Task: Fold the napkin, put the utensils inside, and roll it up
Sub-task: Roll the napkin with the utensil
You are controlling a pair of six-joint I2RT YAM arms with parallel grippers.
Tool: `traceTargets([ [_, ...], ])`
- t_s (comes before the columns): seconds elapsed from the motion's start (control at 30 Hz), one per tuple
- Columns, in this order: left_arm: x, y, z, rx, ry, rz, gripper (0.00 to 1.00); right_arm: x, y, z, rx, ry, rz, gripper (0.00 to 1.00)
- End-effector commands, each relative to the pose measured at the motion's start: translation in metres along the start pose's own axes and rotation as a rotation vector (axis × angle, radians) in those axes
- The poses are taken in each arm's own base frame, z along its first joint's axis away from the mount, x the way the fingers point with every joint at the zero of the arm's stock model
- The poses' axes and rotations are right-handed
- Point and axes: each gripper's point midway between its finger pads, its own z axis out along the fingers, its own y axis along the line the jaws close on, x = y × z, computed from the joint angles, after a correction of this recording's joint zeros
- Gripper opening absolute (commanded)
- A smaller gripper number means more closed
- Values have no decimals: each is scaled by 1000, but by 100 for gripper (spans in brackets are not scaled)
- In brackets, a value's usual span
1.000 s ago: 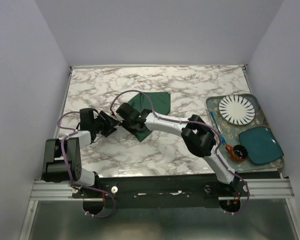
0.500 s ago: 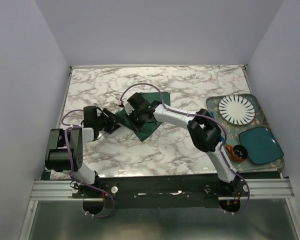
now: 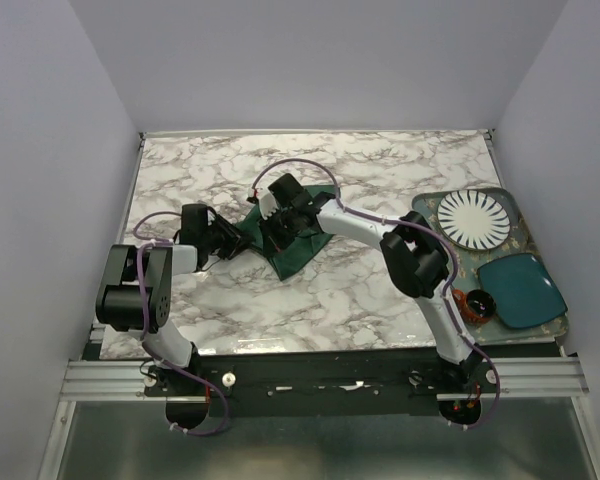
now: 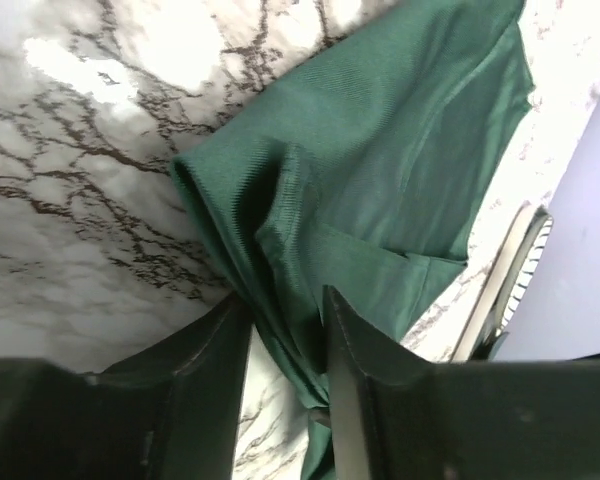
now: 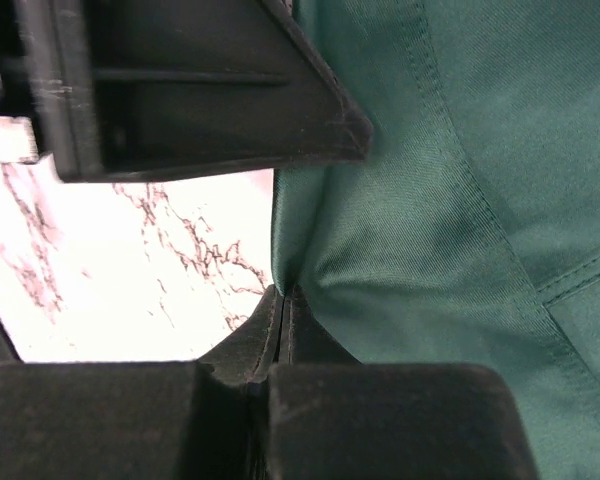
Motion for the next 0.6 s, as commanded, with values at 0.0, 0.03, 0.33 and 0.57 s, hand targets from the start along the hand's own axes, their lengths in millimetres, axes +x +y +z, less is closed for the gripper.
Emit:
traceTargets([
  [0.0,-2,34,0,-165,-38,17,33,-5,10,-4,-54,-23,-17,1],
  [0.03,-4,32,-2,-161,-45,33,29,-5,9,-5,-45,-22,-19,1],
  [0.33,-1,25,1,-147,-17,41,1,0,-3,-20,107,-11,-47,17],
  [0.57,0,26,0,-149,-18,32,0,-1,11,-25,223,-18,-133,57],
])
